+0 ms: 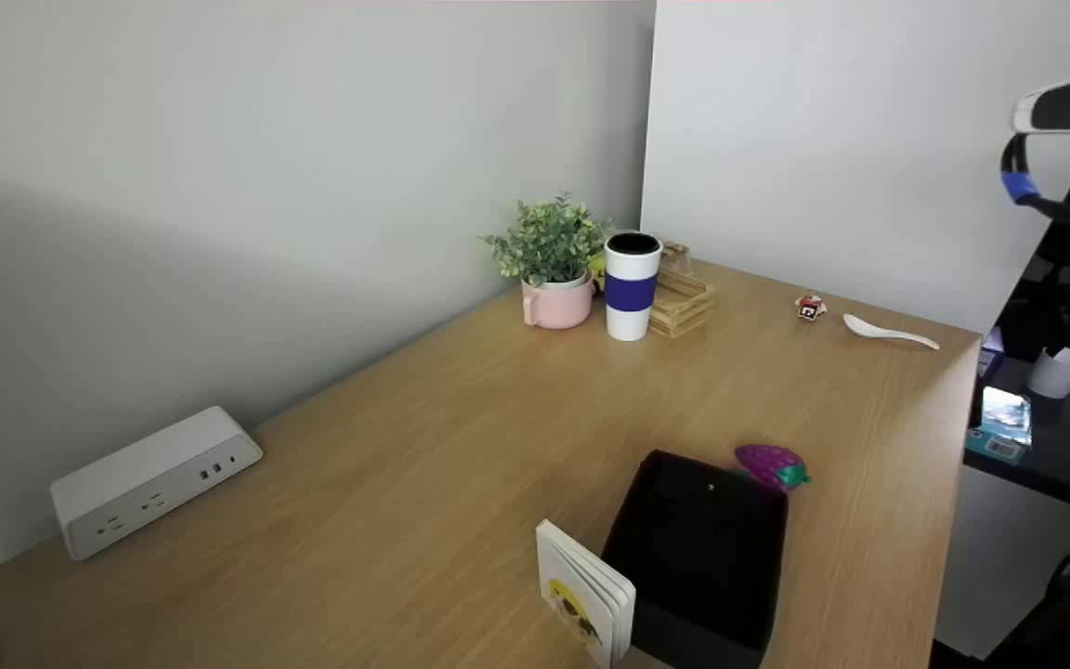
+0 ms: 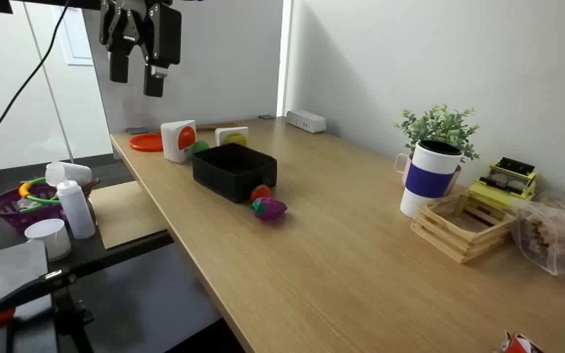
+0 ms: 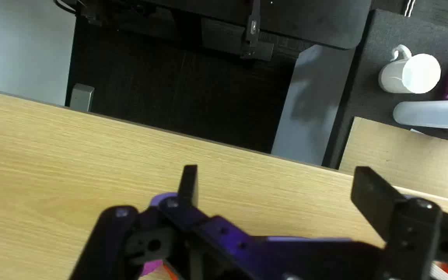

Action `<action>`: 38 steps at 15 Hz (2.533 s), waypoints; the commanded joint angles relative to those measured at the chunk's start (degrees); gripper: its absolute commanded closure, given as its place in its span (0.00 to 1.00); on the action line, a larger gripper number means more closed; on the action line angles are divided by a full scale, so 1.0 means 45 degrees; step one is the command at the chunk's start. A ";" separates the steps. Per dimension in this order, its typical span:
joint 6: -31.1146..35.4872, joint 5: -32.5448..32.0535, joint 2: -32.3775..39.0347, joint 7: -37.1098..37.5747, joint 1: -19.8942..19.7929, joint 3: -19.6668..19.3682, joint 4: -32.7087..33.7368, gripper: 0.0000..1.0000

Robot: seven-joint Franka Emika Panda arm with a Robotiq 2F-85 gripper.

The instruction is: Put the purple and red toys in the black box

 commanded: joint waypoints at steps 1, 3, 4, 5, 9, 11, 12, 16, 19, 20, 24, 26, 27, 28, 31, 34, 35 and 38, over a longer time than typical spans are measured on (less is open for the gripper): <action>-0.0040 0.0020 -0.0001 -0.0016 -0.0063 0.0061 0.0026 0.00; -0.0040 0.0020 -0.0001 -0.0016 -0.0064 0.0060 0.0026 0.00; -0.0040 0.0020 -0.0001 -0.0016 -0.0063 0.0061 0.0026 0.00; -0.0040 0.0020 -0.0001 -0.0016 -0.0063 0.0061 0.0026 0.00; 0.0068 -0.0073 0.0016 0.0082 -0.0103 0.0088 0.0019 0.00; 0.0333 -0.0352 0.0022 0.0145 -0.0183 0.0117 -0.0003 0.00; 0.0529 -0.0591 0.0050 0.0228 -0.0248 0.0143 0.0003 0.00; 0.2064 -0.2022 0.0359 0.0197 -0.0579 0.0067 0.0018 0.00; 0.3912 -0.2919 0.0833 0.0670 -0.1095 -0.0146 -0.0072 0.00; 0.4605 -0.3108 0.1021 0.0967 -0.1289 -0.0217 -0.0112 0.00; 0.6964 -0.3202 0.2234 0.2029 -0.1987 -0.0613 -0.0086 0.00; 0.7741 -0.3194 0.2822 0.2405 -0.2220 -0.0782 -0.0060 0.00; 0.8015 -0.3227 0.3109 0.2563 -0.2314 -0.0861 -0.0035 0.00; 0.8182 -0.3237 0.3373 0.2751 -0.2380 -0.0925 0.0018 0.00; 0.7944 -0.2957 0.3200 0.2437 -0.2218 -0.1007 -0.0078 0.00; 0.7974 -0.3246 0.3058 0.2719 -0.2251 -0.0977 -0.0183 0.00; 0.8257 -0.3287 0.2904 0.2951 -0.2254 -0.0947 -0.0317 0.00; 0.9303 -0.2572 0.3395 0.3051 -0.2229 -0.1055 -0.0145 0.00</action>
